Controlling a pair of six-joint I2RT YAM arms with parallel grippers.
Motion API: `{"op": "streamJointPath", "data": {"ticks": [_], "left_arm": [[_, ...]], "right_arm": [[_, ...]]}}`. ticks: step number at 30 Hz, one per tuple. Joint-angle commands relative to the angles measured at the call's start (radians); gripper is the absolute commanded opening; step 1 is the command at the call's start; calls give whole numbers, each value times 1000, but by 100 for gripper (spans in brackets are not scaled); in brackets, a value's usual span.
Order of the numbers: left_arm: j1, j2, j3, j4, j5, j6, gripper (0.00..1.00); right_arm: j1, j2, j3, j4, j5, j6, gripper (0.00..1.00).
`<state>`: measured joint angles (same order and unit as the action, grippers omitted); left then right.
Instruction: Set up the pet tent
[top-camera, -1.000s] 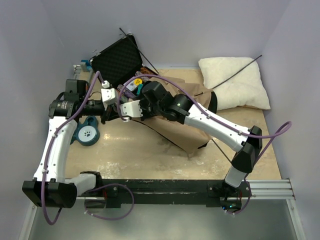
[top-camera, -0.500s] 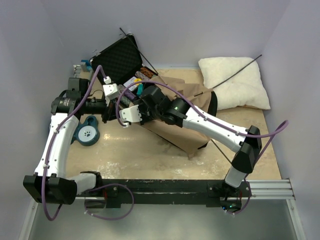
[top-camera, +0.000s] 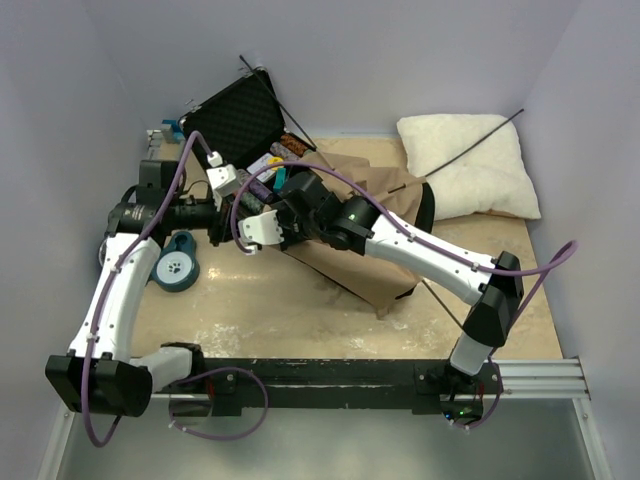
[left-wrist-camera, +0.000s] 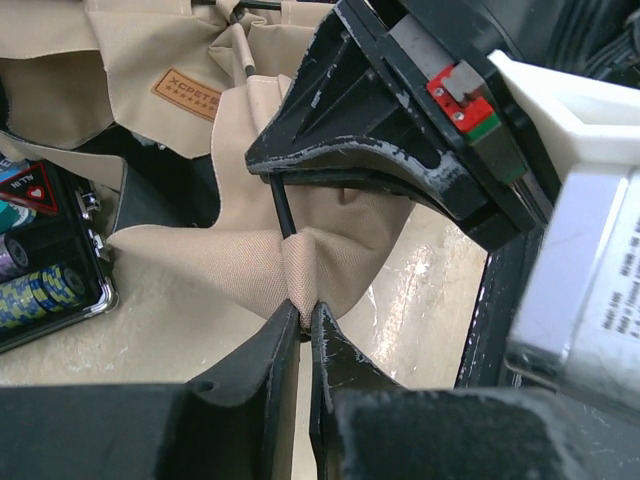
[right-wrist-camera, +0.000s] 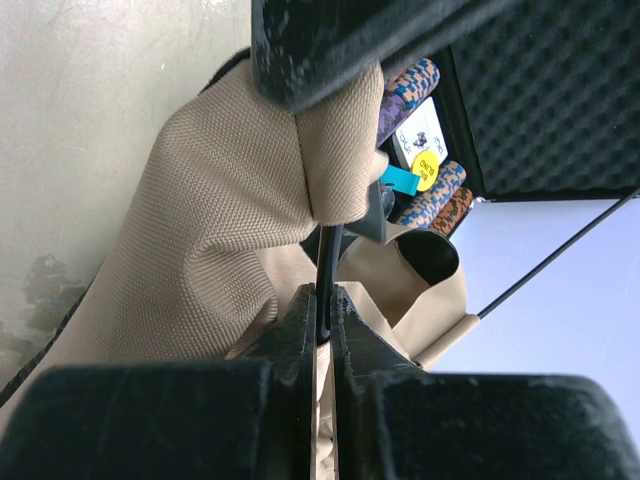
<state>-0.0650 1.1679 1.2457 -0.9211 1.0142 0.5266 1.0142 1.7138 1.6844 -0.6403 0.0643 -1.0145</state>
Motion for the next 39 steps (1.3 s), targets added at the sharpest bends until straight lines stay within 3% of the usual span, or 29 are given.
{"op": "streamJointPath", "data": {"ticks": [1, 6, 18, 20, 24, 27, 28, 30, 32, 39], "left_arm": [[-27, -7, -34, 175, 34, -112, 16], [-56, -8, -66, 251, 41, -184, 22], [-87, -22, -176, 435, 15, -324, 23], [-93, -17, -195, 465, 17, -358, 19], [-96, -22, -213, 489, 15, -379, 0], [-93, -22, -207, 418, -12, -341, 0], [-91, -24, -206, 389, -28, -315, 0], [-82, -34, -213, 338, -46, -261, 0], [-62, -43, -221, 297, -54, -220, 0], [-36, -36, -224, 222, -92, -123, 0]], "right_arm": [[15, -26, 37, 28, -26, 5, 0], [20, -25, 34, 31, -43, 10, 0], [21, -31, 18, 54, -58, 24, 0], [21, -31, 20, 60, -61, 28, 0], [23, -37, 20, 65, -61, 42, 0], [14, -42, 29, 62, -54, 114, 2], [6, -45, 31, 53, -47, 138, 8], [-47, -66, 32, 51, -60, 198, 42], [-106, -85, 44, 45, -82, 259, 64], [-353, -118, 25, -32, -207, 482, 71]]}}
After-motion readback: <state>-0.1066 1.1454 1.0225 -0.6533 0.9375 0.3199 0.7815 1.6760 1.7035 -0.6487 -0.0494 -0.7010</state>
